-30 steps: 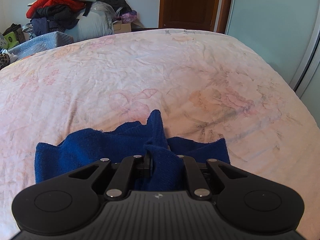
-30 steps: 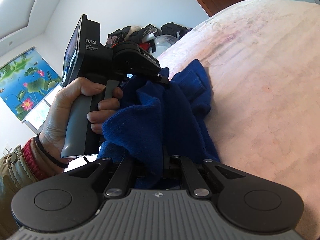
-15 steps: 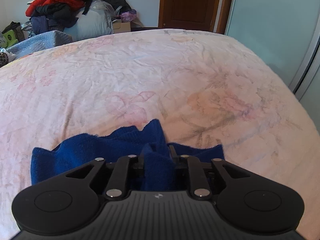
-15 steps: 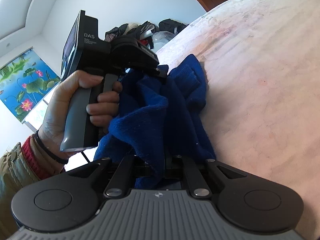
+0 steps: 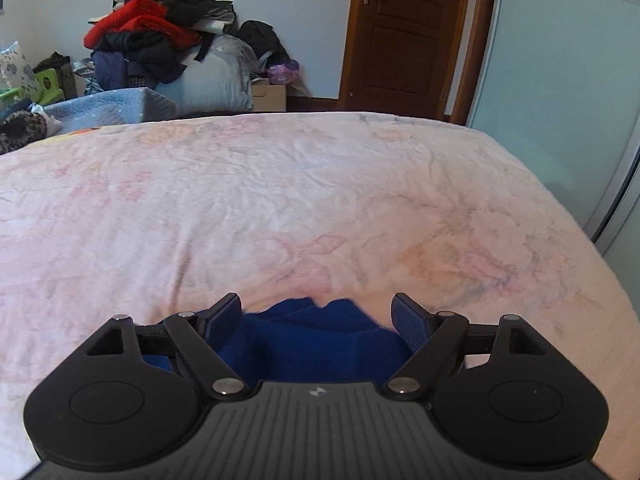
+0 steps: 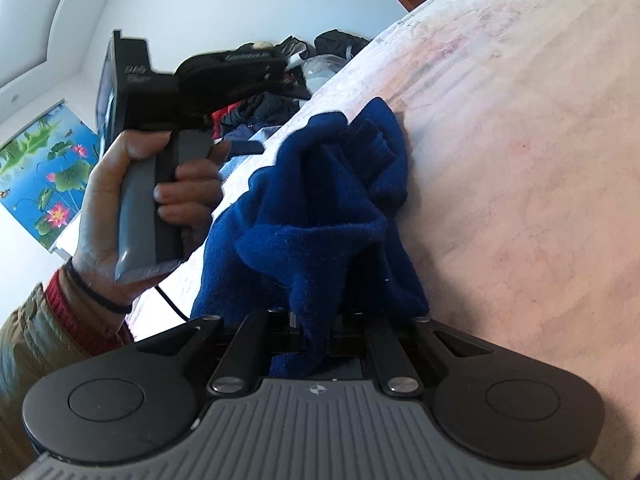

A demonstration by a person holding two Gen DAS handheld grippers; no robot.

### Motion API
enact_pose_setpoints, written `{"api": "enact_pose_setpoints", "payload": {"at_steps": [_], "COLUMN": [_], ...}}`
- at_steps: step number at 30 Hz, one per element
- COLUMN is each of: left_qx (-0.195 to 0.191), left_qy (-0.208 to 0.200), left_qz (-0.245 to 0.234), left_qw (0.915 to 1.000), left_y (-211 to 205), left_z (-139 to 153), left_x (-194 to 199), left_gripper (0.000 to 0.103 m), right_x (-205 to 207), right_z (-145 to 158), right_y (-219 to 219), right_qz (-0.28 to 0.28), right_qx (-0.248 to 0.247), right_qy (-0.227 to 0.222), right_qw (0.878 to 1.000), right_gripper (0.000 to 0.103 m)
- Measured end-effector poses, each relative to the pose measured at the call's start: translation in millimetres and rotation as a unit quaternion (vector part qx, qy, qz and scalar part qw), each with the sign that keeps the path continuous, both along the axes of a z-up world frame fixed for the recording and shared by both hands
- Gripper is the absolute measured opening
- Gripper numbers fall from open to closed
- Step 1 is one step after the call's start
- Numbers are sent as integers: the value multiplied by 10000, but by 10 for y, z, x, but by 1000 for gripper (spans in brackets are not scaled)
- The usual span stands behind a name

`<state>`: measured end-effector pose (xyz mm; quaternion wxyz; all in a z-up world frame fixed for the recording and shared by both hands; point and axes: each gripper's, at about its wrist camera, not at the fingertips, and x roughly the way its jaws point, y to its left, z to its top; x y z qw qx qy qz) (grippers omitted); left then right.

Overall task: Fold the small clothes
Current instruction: 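Open the left gripper while the right gripper lowers and releases the fabric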

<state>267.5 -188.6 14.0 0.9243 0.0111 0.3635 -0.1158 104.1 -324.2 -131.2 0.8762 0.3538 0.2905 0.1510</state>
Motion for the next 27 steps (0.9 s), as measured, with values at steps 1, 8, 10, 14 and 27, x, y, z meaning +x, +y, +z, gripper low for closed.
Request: {"api": "enact_pose_setpoints", "payload": {"at_steps": [1, 8, 10, 14, 27], "left_qx": [89, 380, 374, 561, 659], "left_qy": [-7, -7, -26, -183, -430], "left_qz": [4, 92, 79, -40, -223], "left_qw": [10000, 9992, 9993, 9983, 9967], "left_y": [35, 325, 394, 479, 664], "left_z": [-14, -102, -120, -140, -202], "left_x": [-30, -330, -443, -647, -1001], "left_gripper": [82, 82, 82, 82, 83], "right_x": [9, 10, 22, 6, 345], "right_z": [-2, -59, -105, -115, 491], "right_y": [-14, -193, -267, -307, -587], "right_qz": [-1, -197, -286, -453, -451], "right_qx": [42, 815, 1237, 1229, -73], "right_qy": [19, 110, 163, 301, -186], "right_qw": [10000, 9964, 9918, 9909, 9988], "right_gripper": [19, 34, 35, 10, 59]}}
